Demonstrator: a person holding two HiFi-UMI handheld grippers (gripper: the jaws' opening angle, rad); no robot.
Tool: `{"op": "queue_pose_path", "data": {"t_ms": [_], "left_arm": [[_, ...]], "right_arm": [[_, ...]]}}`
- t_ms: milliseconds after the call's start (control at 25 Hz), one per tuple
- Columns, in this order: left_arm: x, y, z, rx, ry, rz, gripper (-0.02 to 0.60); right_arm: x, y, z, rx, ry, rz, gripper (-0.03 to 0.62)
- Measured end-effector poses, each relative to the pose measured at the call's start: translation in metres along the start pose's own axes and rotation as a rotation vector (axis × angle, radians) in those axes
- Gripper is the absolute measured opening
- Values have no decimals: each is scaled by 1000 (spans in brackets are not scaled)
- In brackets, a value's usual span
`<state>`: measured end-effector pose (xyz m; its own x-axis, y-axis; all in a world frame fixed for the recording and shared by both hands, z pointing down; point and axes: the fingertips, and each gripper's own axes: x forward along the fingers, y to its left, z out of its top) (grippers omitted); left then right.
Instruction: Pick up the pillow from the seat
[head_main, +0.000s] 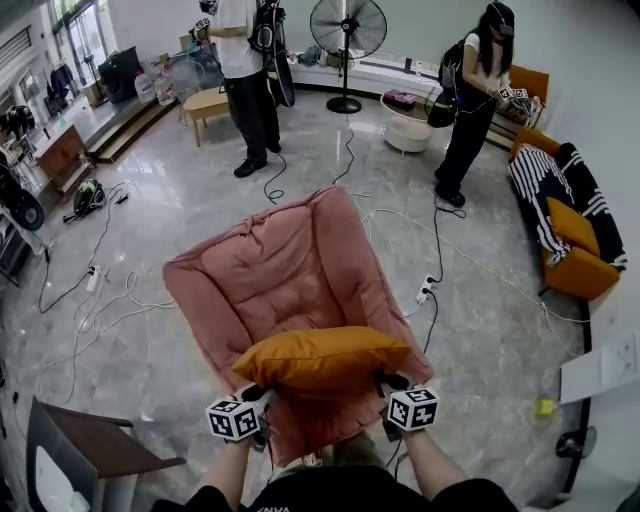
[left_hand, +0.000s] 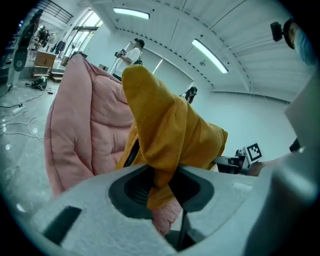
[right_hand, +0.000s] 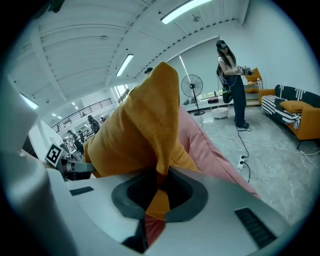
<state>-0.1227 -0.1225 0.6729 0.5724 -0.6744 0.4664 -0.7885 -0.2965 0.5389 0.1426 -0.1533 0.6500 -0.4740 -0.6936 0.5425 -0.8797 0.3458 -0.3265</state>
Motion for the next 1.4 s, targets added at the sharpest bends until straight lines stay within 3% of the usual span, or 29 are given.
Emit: {"op": "queue_pose_path", "data": {"t_ms": [360, 1400], "left_arm": [[-32, -28, 10, 89, -43, -27, 89], [-101, -120, 144, 287, -363, -234, 55]], "right_arm": [[-40, 20, 12, -17, -49, -38, 23], [-160, 82, 118, -75, -415, -80, 12]]}}
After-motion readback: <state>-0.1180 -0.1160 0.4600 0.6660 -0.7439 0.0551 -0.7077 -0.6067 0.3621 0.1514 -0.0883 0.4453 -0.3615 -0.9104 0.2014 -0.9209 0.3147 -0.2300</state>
